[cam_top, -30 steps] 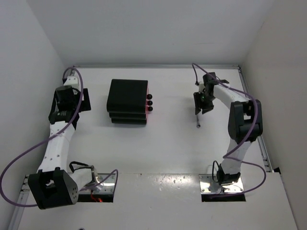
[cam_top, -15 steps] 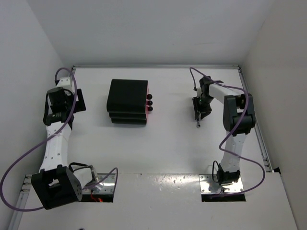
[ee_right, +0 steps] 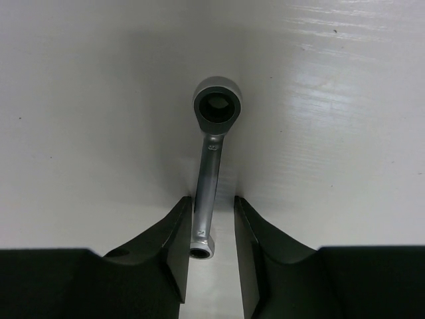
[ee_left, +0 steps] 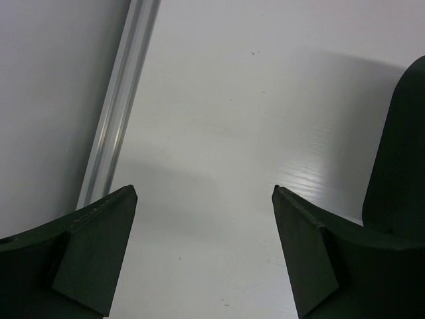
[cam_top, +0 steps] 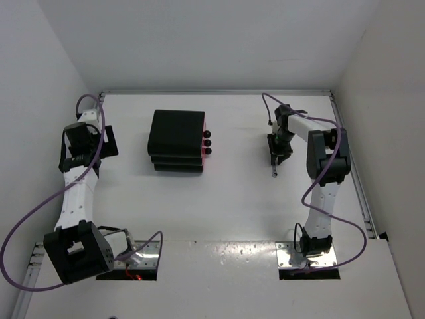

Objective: Sort the tools into containers

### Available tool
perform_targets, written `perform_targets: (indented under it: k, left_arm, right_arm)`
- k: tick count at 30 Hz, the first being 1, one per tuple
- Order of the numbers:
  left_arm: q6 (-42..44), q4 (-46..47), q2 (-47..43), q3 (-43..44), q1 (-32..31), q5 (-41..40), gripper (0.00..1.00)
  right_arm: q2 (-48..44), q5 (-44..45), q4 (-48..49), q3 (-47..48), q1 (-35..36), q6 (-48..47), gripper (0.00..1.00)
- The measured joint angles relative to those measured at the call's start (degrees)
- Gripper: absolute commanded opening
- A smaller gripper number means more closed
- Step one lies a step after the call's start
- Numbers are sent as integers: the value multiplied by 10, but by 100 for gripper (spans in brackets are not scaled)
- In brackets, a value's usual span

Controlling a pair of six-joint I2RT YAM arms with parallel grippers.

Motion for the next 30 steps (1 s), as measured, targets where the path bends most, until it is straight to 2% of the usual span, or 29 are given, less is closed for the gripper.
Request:
perform_targets:
  k: [14, 20, 21, 23, 30]
  left_arm:
    - [3, 8, 0, -1, 1, 0, 90]
    - [3, 8, 0, -4, 1, 0, 90]
    - [3, 8, 0, -4, 1, 0, 90]
    - [3, 8, 0, -4, 1, 0, 90]
    - [3, 8, 0, -4, 1, 0, 90]
  right_arm:
    - [-2, 43, 11, -6, 16, 9, 25]
    - [-4, 47, 16, -9, 21, 12, 13]
    - [-4, 47, 16, -9, 21, 13, 6]
    - [-4, 50, 16, -9, 22, 11, 0]
    - [-5, 32, 13, -8, 21, 2, 0]
